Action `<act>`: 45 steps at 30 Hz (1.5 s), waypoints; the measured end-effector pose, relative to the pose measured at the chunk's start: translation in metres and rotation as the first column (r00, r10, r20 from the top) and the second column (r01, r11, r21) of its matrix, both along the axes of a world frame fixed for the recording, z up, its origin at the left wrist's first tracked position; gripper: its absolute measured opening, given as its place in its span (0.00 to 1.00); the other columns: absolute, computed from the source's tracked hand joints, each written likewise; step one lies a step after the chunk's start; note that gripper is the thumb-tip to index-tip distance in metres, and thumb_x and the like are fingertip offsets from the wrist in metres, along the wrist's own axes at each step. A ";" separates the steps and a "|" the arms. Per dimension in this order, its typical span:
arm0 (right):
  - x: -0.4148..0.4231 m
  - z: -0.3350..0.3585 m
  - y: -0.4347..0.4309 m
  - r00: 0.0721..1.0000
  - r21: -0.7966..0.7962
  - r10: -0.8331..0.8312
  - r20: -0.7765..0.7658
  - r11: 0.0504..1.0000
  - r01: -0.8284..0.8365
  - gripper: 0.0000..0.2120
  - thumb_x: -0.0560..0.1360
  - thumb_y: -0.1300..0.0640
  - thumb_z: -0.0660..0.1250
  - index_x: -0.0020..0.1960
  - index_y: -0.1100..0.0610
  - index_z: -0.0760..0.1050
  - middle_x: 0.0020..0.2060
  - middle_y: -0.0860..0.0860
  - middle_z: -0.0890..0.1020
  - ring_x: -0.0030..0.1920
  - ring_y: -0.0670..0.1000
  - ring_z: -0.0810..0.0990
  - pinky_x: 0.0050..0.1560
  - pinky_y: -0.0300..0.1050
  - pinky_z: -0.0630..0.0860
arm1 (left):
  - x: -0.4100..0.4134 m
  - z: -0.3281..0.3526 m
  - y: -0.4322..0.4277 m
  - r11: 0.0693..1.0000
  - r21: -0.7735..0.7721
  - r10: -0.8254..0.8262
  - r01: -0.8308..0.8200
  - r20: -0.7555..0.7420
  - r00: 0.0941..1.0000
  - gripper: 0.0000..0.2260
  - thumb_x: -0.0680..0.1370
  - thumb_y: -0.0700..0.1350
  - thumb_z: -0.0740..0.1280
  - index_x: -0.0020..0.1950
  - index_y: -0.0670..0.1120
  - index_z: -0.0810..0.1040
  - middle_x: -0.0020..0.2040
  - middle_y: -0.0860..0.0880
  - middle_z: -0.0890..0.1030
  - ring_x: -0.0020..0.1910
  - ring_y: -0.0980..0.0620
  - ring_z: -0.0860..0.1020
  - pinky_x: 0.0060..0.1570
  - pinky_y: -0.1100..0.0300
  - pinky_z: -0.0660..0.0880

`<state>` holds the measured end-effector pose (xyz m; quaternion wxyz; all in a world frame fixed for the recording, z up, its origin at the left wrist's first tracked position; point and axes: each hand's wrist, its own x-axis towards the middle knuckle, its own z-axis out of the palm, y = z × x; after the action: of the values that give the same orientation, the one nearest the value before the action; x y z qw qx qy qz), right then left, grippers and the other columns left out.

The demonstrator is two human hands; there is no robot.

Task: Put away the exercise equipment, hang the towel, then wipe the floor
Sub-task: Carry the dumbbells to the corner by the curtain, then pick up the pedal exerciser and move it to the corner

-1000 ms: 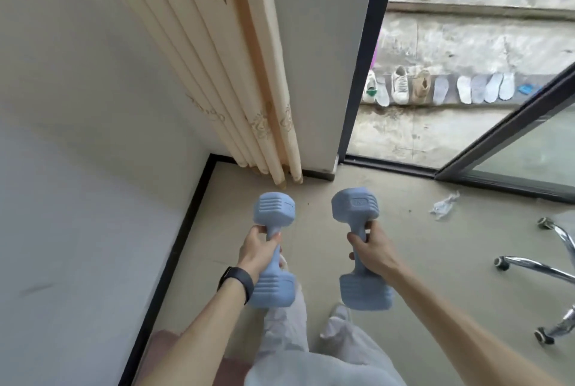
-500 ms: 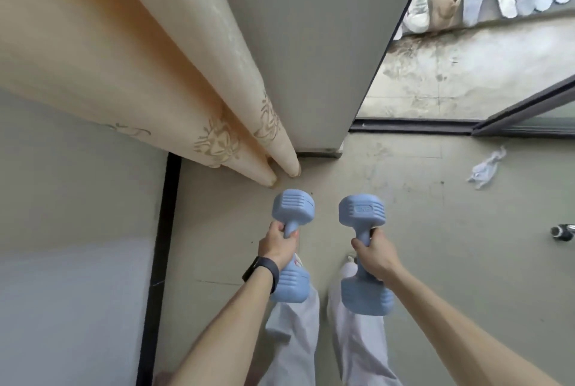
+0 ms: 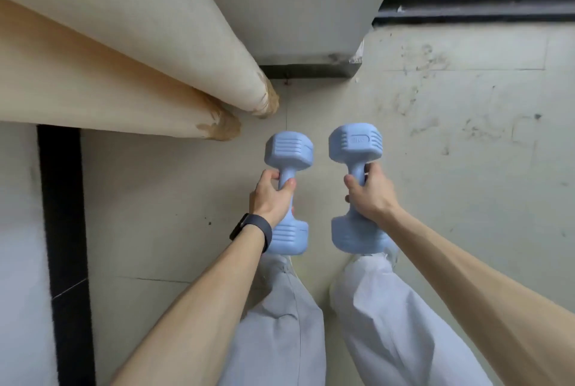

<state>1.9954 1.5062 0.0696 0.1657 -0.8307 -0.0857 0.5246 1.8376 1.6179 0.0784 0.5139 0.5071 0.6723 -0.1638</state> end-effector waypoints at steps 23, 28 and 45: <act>0.048 -0.098 0.078 0.975 0.057 0.210 0.071 0.975 -0.214 0.30 0.82 0.54 0.60 0.81 0.54 0.53 0.78 0.54 0.63 0.77 0.56 0.63 0.74 0.46 0.60 | 0.076 -0.102 0.067 0.952 0.091 -0.293 0.293 -0.008 0.956 0.30 0.82 0.46 0.59 0.82 0.50 0.50 0.78 0.44 0.64 0.74 0.42 0.65 0.70 0.55 0.62; 0.034 0.022 0.036 0.871 0.007 0.472 0.140 0.879 -0.477 0.28 0.80 0.53 0.60 0.79 0.48 0.59 0.79 0.55 0.59 0.77 0.59 0.60 0.75 0.53 0.61 | 0.071 0.007 0.041 0.846 0.083 -0.524 0.526 -0.044 0.850 0.27 0.82 0.46 0.61 0.80 0.47 0.58 0.76 0.45 0.65 0.74 0.45 0.65 0.68 0.58 0.63; -0.003 0.607 -0.033 0.711 0.207 0.465 0.527 0.741 -0.639 0.21 0.82 0.50 0.61 0.75 0.45 0.68 0.78 0.48 0.64 0.79 0.51 0.56 0.77 0.47 0.56 | -0.014 0.569 -0.010 0.704 0.477 -0.545 0.526 -0.111 0.831 0.25 0.80 0.49 0.61 0.78 0.51 0.62 0.73 0.48 0.70 0.72 0.43 0.65 0.70 0.51 0.63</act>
<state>1.9927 1.4737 0.6767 0.1292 -0.8130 -0.4686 0.3206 1.8240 1.6077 0.6474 0.3116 0.7958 0.5049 -0.1210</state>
